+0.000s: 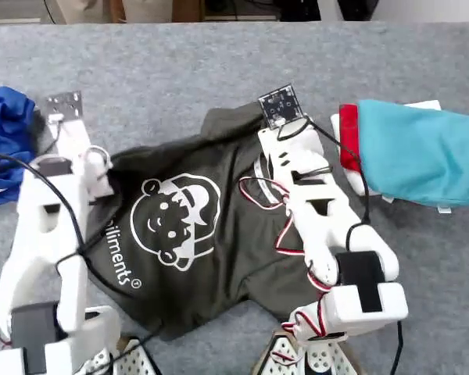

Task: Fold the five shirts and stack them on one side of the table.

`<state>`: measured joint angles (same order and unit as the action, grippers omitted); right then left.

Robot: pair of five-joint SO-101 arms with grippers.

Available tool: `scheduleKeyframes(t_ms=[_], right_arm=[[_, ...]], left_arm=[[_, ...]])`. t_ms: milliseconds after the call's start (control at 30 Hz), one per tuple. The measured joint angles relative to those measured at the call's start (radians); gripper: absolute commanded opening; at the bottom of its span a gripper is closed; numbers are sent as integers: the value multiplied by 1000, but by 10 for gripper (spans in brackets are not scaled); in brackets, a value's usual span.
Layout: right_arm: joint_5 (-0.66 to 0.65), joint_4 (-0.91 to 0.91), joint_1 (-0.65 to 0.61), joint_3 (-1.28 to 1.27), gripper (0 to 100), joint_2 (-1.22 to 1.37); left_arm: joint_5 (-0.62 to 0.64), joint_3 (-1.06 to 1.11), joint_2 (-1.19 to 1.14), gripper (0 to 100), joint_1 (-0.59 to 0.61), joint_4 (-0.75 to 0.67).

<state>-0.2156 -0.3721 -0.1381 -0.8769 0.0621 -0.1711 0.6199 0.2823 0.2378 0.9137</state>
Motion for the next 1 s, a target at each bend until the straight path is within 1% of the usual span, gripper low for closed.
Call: scheduleKeyframes(t_ms=[100, 167, 233, 333, 567, 667, 833, 1000], right_arm=[[3, 0, -5, 0, 2, 15], [6, 0, -5, 0, 2, 25], [6, 0, -3, 0, 2, 25], [6, 0, -3, 0, 2, 25], [6, 0, -2, 3, 2, 58], [6, 0, -2, 14, 2, 81], [3, 0, -2, 23, 2, 95], [-15, 0, -2, 23, 2, 100]], left_arm=[[-77, -103, -3, 152, 12, 146], [-95, -170, -5, 202, 12, 258], [-100, -239, -5, 233, 12, 364], [-106, -321, -5, 232, -8, 511], [-106, -471, -6, 233, -11, 726], [-106, -519, -6, 233, -11, 801], [-112, -531, -6, 233, -11, 833], [-199, -531, -8, 232, -11, 835]])
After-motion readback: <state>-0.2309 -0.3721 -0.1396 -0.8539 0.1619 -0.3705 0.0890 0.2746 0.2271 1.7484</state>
